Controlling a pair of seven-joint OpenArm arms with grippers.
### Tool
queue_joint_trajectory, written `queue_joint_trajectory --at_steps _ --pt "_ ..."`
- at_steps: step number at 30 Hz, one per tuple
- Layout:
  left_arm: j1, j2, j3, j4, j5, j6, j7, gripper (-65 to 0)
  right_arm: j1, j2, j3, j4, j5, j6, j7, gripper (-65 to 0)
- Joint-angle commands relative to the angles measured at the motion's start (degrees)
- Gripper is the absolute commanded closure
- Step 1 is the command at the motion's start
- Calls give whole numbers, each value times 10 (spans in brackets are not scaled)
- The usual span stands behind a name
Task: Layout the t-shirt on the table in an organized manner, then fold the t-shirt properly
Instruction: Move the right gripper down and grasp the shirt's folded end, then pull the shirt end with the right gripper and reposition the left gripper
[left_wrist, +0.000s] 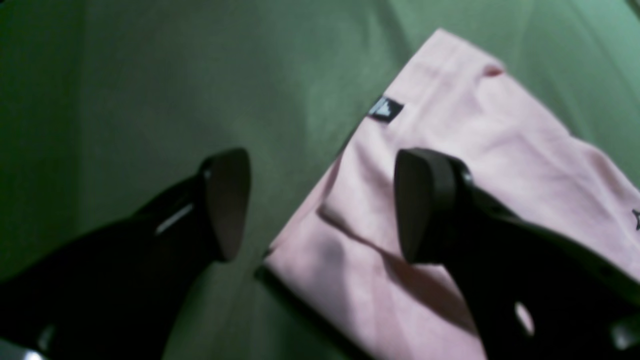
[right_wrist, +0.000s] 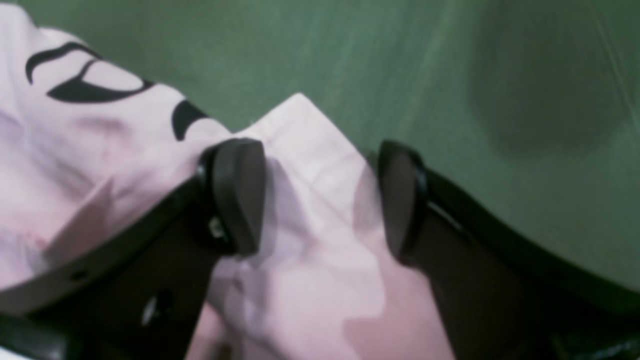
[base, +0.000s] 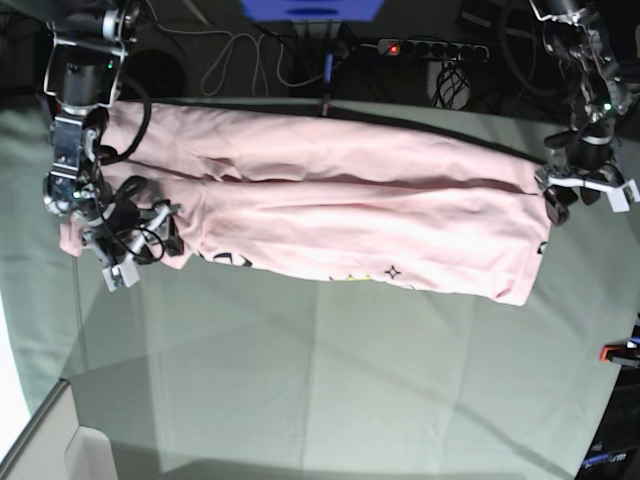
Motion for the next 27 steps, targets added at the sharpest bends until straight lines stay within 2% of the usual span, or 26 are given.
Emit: queue_joint_trajectory --at_steps 1,5,10,16,22,27 --pt "-4 -8 -3 7 -5 -3 -12 -437 4 5 0 -9 -5 4 -17 -340" --pt "-5 -8 -3 7 -5 -3 -12 -437 4 5 0 -12 -5 4 -16 -219" --pt "-5 -7 -3 7 -5 -3 -12 -437 11 4 3 15 -5 4 -16 -1" --pt "-5 -7 -3 7 -5 -3 -12 -437 -32 1 5 147 -1 4 -17 0" --pt "-6 -7 -2 7 -5 -3 -12 -437 -105 -18 13 275 -1 4 -17 0" --pt "-6 -7 0 8 -5 -3 -12 -437 -122 -51 58 328 -2 4 -16 0"
